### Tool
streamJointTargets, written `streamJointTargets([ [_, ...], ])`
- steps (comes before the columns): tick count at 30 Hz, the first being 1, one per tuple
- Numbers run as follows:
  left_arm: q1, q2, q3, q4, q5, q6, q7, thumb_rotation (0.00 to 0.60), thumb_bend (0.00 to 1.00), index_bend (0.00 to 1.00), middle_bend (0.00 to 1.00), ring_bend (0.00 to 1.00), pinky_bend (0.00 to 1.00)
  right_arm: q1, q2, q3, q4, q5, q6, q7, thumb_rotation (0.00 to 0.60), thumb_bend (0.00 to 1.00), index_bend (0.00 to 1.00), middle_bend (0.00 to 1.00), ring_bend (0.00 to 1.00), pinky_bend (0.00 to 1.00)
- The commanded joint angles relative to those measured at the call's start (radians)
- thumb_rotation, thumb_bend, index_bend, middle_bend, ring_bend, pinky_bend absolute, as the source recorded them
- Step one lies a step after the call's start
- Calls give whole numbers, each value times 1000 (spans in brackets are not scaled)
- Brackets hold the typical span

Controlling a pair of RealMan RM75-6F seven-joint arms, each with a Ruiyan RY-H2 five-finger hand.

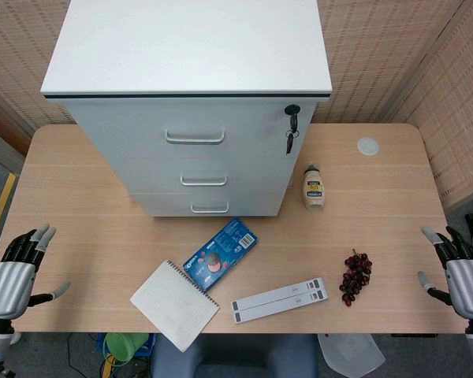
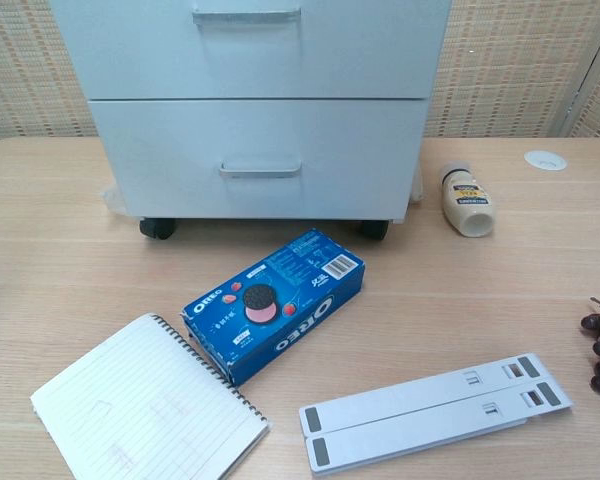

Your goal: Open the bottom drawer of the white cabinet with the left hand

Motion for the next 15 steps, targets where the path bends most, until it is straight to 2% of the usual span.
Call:
streamJointTargets([
  [1, 0, 1, 0, -1, 0, 0, 0, 600, 52, 0, 39, 95, 129, 0, 0, 1, 0, 0, 1, 1, 600, 261, 106, 214, 118, 201],
  [8, -10, 6, 1, 4, 25, 0, -8, 600, 52, 0, 53, 104, 129, -1, -2, 5, 5, 0, 7, 4, 600, 261, 106, 215, 118, 201],
  [11, -27, 6, -1, 13, 61, 2, -34, 600, 52, 10, 135, 188, 142, -2, -3, 12, 5, 5, 13, 5, 600, 261, 106, 216, 118, 201],
  [13, -42, 8, -1, 16, 82, -5, -55, 600, 52, 34, 192, 247, 200, -1, -2, 16, 6, 7, 16, 4, 600, 261, 106, 216, 118, 201],
  [15, -65, 13, -1, 18, 105, -22, -78, 600, 57, 56, 258, 318, 339, 1, 0, 20, 6, 8, 17, 1, 600, 261, 106, 216, 118, 201],
])
